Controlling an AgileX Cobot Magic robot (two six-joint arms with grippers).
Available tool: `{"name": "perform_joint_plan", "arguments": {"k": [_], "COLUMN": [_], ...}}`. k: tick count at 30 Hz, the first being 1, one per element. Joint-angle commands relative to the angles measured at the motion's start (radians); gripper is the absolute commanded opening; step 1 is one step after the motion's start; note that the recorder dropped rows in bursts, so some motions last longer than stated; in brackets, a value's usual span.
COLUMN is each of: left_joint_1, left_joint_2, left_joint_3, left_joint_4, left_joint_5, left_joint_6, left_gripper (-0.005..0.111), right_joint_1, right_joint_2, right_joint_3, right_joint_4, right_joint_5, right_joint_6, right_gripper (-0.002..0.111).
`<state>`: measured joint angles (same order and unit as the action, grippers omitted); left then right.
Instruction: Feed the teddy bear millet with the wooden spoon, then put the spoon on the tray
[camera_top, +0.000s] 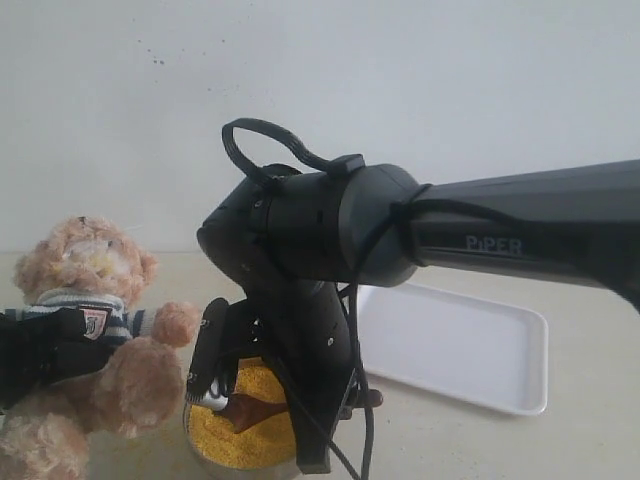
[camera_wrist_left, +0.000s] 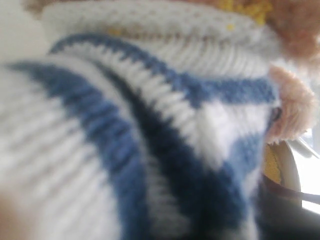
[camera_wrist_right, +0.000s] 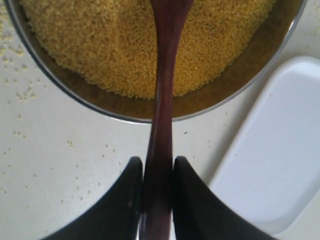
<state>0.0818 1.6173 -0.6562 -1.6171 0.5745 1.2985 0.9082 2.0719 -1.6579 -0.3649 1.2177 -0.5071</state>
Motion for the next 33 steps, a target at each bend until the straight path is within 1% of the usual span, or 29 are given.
{"name": "perform_joint_plan", "arguments": {"k": [1, 8, 15, 18, 27, 28, 30, 31, 33], "left_joint_1": [0.001, 0.001, 0.001, 0.001, 0.001, 0.001, 0.001, 0.001, 0.008], "left_joint_2": [-0.003, -0.003, -0.003, -0.003, -0.003, -0.003, -0.003, -0.003, -0.003], "left_joint_3": [-0.006, -0.006, -0.006, -0.006, -0.006, -0.006, -0.006, -0.006, -0.006], "left_joint_4": [-0.017, -0.017, -0.017, -0.017, -0.009, -0.001, 0.071, 0.098, 0.110], "left_joint_5": [0.005, 0.005, 0.005, 0.005, 0.005, 0.019, 0.120, 0.187, 0.261], "left_joint_6": [0.008, 0.012, 0.012, 0.012, 0.012, 0.012, 0.010, -0.025, -0.052], "left_gripper": [0.004, 0.004, 0.004, 0.004, 0.004, 0.004, 0.004, 0.004, 0.004], "right_joint_1": [-0.003, -0.009, -0.092, -0.112, -0.112, -0.114, -0.134, -0.152, -0.175], "right_joint_2": [-0.007, -0.011, -0.050, -0.061, -0.065, -0.065, -0.065, -0.065, -0.072], "right_joint_3": [-0.006, -0.006, -0.007, -0.007, -0.007, -0.007, -0.007, -0.007, -0.007], "right_joint_4": [0.029, 0.024, 0.163, 0.186, 0.167, 0.166, 0.186, 0.215, 0.247], "right_joint_5": [0.003, 0.003, 0.003, 0.003, 0.003, 0.003, 0.003, 0.003, 0.003], "right_joint_6": [0.004, 0.008, 0.000, -0.002, -0.023, -0.028, -0.045, -0.035, 0.021], "right_gripper": [0.000, 0.000, 0.000, 0.000, 0.000, 0.000, 0.000, 0.000, 0.000]}}
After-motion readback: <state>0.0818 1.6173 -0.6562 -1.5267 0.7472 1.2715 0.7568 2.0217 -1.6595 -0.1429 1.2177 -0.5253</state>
